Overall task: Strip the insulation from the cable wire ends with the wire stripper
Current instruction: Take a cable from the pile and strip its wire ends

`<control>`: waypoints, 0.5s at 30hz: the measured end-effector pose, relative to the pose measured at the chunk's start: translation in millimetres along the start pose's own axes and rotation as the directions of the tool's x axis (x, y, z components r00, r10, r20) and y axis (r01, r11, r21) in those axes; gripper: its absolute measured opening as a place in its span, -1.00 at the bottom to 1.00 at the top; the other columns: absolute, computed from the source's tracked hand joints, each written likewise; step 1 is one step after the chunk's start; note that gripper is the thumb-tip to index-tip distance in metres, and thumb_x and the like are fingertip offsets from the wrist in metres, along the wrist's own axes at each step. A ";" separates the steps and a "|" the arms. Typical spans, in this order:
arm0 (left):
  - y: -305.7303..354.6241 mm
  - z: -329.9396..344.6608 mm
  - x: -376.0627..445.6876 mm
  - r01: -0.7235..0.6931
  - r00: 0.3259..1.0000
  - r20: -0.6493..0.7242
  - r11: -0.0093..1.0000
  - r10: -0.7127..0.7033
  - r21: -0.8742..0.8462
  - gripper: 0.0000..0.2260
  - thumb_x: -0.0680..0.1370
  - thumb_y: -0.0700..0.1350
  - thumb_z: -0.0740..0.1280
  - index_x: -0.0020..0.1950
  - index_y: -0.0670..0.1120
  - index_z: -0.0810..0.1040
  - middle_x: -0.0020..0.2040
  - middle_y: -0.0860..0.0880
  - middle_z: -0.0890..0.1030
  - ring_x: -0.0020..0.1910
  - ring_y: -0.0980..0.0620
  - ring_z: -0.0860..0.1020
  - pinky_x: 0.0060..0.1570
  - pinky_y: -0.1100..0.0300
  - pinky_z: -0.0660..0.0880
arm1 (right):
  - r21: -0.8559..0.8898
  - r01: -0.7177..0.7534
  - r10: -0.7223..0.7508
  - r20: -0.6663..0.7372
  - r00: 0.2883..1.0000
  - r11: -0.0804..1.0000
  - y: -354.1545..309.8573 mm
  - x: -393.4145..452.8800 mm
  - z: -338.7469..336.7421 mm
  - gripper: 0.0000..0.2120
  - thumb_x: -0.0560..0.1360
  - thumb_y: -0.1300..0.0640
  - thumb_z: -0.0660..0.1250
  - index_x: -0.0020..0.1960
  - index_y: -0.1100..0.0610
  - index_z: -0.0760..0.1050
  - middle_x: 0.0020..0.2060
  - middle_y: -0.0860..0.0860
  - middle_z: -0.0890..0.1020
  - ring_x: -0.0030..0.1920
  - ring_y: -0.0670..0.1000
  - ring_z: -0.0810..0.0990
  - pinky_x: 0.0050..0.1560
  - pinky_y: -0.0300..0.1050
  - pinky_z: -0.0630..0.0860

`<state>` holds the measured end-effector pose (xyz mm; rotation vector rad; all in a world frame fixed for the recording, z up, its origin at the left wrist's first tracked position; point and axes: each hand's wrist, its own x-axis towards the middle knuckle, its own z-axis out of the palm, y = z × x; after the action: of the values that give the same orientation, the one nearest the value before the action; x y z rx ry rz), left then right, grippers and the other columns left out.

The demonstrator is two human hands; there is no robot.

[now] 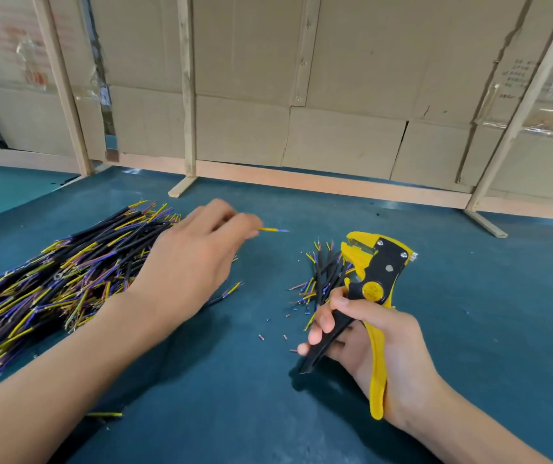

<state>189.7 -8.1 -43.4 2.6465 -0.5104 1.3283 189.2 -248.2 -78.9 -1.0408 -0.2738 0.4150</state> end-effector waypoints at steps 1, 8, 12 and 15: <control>1.5 -1.1 0.1 -0.137 0.990 -0.053 0.989 0.134 -0.057 -0.72 0.54 -0.40 0.31 0.15 -0.13 0.64 -0.09 -0.14 0.55 -0.22 -0.15 0.50 -0.31 -0.03 0.51 | -0.002 0.007 -0.007 0.008 1.000 1.000 -1.0 -0.8 -0.2 -0.90 0.40 0.21 0.39 -0.19 0.20 0.48 -0.32 0.18 0.42 -0.31 0.22 0.51 -0.16 0.24 0.59; 21.3 8.4 -9.0 -0.225 0.974 -0.075 0.926 0.212 -0.303 -0.82 0.64 -0.18 0.32 0.19 -0.11 0.67 -0.05 -0.04 0.56 -0.18 -0.01 0.52 -0.26 0.06 0.53 | 0.039 -0.002 -0.002 0.110 0.994 0.999 -3.9 -4.2 2.0 -0.81 0.39 0.18 0.43 -0.19 0.23 0.44 -0.32 0.19 0.41 -0.31 0.22 0.50 -0.14 0.26 0.57; 24.4 12.8 -14.9 0.005 0.997 0.063 0.853 0.033 -0.522 -0.80 0.65 -0.06 0.30 0.25 0.00 0.60 -0.08 0.17 0.49 -0.24 0.14 0.48 -0.22 0.32 0.40 | 0.026 0.004 -0.006 0.052 0.999 1.000 -1.2 -5.0 4.3 -0.70 0.32 0.12 0.54 -0.10 0.27 0.52 -0.29 0.23 0.47 -0.31 0.23 0.52 -0.16 0.25 0.57; 26.3 12.5 -14.7 -0.042 0.987 0.113 0.862 0.114 -0.505 -0.86 0.67 -0.07 0.28 0.21 0.02 0.56 -0.07 0.16 0.51 -0.24 0.16 0.47 -0.21 0.30 0.43 | -0.063 0.046 -0.049 -0.044 0.998 0.997 0.0 -4.4 5.1 -0.73 0.34 0.10 0.57 -0.06 0.24 0.64 -0.14 0.29 0.63 -0.31 0.23 0.56 -0.17 0.22 0.60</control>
<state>181.6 -32.5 -63.4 2.3024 -0.8585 0.8714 183.2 -246.3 -76.6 -1.1010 -0.2719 0.3412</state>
